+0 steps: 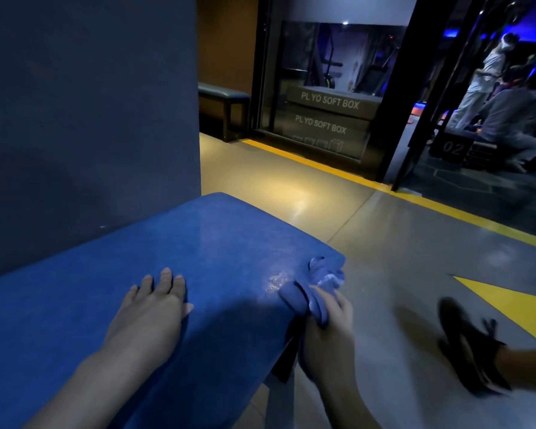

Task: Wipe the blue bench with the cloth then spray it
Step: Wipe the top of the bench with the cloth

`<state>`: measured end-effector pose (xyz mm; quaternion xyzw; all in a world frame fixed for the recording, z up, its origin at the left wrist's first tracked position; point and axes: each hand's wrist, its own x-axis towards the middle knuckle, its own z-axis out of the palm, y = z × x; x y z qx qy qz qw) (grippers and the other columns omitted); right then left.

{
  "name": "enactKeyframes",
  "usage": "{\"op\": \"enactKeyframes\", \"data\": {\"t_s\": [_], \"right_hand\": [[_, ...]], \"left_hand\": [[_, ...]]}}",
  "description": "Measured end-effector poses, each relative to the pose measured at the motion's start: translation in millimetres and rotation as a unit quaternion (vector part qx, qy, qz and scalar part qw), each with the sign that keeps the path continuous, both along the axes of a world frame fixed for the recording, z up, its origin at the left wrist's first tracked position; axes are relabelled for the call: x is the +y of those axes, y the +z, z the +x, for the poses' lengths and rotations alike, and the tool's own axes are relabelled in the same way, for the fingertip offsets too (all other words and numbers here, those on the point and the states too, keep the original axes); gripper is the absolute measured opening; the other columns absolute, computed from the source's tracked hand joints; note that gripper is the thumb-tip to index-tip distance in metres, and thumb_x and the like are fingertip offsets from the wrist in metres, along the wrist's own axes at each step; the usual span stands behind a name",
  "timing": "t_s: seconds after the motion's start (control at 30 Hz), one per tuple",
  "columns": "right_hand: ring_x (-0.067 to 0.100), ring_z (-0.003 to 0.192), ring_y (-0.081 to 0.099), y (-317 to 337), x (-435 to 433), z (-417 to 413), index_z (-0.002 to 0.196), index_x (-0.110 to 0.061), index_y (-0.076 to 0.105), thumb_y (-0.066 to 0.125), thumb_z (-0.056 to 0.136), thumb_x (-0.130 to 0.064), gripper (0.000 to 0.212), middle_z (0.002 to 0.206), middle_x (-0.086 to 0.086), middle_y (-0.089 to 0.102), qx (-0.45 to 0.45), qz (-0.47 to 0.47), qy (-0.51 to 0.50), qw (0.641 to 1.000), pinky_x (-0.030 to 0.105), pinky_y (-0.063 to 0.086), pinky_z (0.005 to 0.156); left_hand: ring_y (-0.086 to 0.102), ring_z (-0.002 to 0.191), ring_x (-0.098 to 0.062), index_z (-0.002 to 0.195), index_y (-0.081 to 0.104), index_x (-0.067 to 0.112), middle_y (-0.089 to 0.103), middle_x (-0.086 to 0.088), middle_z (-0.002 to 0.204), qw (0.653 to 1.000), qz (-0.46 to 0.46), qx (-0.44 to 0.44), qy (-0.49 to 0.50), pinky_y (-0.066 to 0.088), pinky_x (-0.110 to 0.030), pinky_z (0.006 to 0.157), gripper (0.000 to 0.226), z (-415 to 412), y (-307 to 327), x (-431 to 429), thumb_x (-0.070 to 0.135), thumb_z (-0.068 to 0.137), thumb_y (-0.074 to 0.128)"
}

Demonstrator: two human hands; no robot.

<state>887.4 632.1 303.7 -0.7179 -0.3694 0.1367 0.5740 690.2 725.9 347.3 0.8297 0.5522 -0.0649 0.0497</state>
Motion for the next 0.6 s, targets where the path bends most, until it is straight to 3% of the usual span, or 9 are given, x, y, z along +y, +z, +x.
{"op": "enactKeyframes", "data": {"t_s": [0.1, 0.2, 0.23, 0.3, 0.33, 0.47, 0.53, 0.6], "right_hand": [[0.020, 0.118, 0.047, 22, 24, 13, 0.106, -0.019, 0.061, 0.042, 0.089, -0.003, 0.030, 0.124, 0.003, 0.045, -0.048, -0.058, -0.005, 0.997, 0.014, 0.036, 0.083], [0.031, 0.137, 0.028, 37, 40, 3, 0.125, -0.024, 0.054, 0.042, 0.091, -0.010, 0.038, 0.145, 0.002, 0.035, -0.161, -0.193, -0.027, 0.967, 0.039, 0.031, 0.108], [0.031, 0.137, 0.029, 36, 38, -9, 0.123, -0.026, 0.056, 0.047, 0.089, -0.010, 0.039, 0.143, 0.001, 0.039, -0.217, -0.208, -0.033, 0.953, 0.045, 0.031, 0.109], [0.038, 0.125, 0.050, 32, 28, -35, 0.105, -0.023, 0.068, 0.066, 0.069, -0.005, 0.040, 0.125, 0.005, 0.060, -0.334, -0.180, -0.034, 0.925, 0.057, 0.043, 0.098], [0.040, 0.121, 0.053, 29, 23, -44, 0.099, -0.024, 0.069, 0.068, 0.063, -0.006, 0.040, 0.120, 0.004, 0.064, -0.363, -0.178, -0.019, 0.914, 0.060, 0.044, 0.095], [0.033, 0.133, 0.040, 30, 31, -40, 0.113, -0.032, 0.061, 0.053, 0.077, -0.012, 0.042, 0.135, -0.001, 0.052, -0.395, -0.202, 0.025, 0.896, 0.060, 0.027, 0.108], [0.029, 0.139, 0.025, 34, 48, -23, 0.126, -0.033, 0.048, 0.044, 0.088, -0.016, 0.042, 0.146, -0.001, 0.035, -0.382, -0.241, 0.042, 0.891, 0.058, 0.013, 0.114], [0.032, 0.134, 0.025, 39, 67, -10, 0.129, -0.031, 0.042, 0.041, 0.091, -0.018, 0.041, 0.145, 0.002, 0.031, -0.367, -0.288, 0.051, 0.883, 0.058, 0.013, 0.112]], "left_hand": [[0.003, 0.148, -0.027, 0.151, 0.005, 0.014, -0.003, -0.005, 0.161, 1.000, -0.005, -0.002, 0.006, 0.010, -0.039, 0.119, 0.054, -1, 1, 0, 0.033, 0.103, 0.019], [0.000, 0.148, -0.028, 0.151, 0.004, 0.013, -0.005, -0.005, 0.161, 1.000, -0.009, 0.004, 0.011, 0.008, -0.039, 0.120, 0.054, 0, 3, -1, 0.032, 0.103, 0.018], [0.000, 0.148, -0.028, 0.151, 0.003, 0.013, -0.005, -0.006, 0.161, 1.000, -0.012, 0.006, 0.013, 0.008, -0.039, 0.120, 0.054, 0, 3, -2, 0.032, 0.103, 0.017], [0.005, 0.147, -0.028, 0.151, 0.006, 0.012, -0.002, -0.005, 0.161, 1.000, -0.006, 0.012, 0.011, 0.011, -0.038, 0.119, 0.053, 2, 5, -2, 0.032, 0.103, 0.017], [0.009, 0.146, -0.027, 0.150, 0.008, 0.011, 0.000, -0.005, 0.161, 1.000, 0.002, 0.015, 0.008, 0.014, -0.038, 0.118, 0.052, 3, 5, -3, 0.032, 0.103, 0.018], [0.008, 0.146, -0.025, 0.150, 0.006, 0.011, -0.002, -0.005, 0.161, 1.000, 0.010, 0.018, 0.006, 0.013, -0.037, 0.117, 0.052, 4, 7, -4, 0.031, 0.103, 0.017], [0.004, 0.148, -0.025, 0.151, 0.004, 0.012, -0.004, -0.005, 0.161, 1.000, 0.005, 0.018, 0.008, 0.011, -0.038, 0.118, 0.053, 1, 5, -3, 0.031, 0.103, 0.017], [0.001, 0.149, -0.025, 0.151, 0.002, 0.013, -0.006, -0.004, 0.162, 1.000, 0.005, 0.017, 0.007, 0.009, -0.039, 0.119, 0.054, -1, 4, -3, 0.033, 0.103, 0.017]]}}
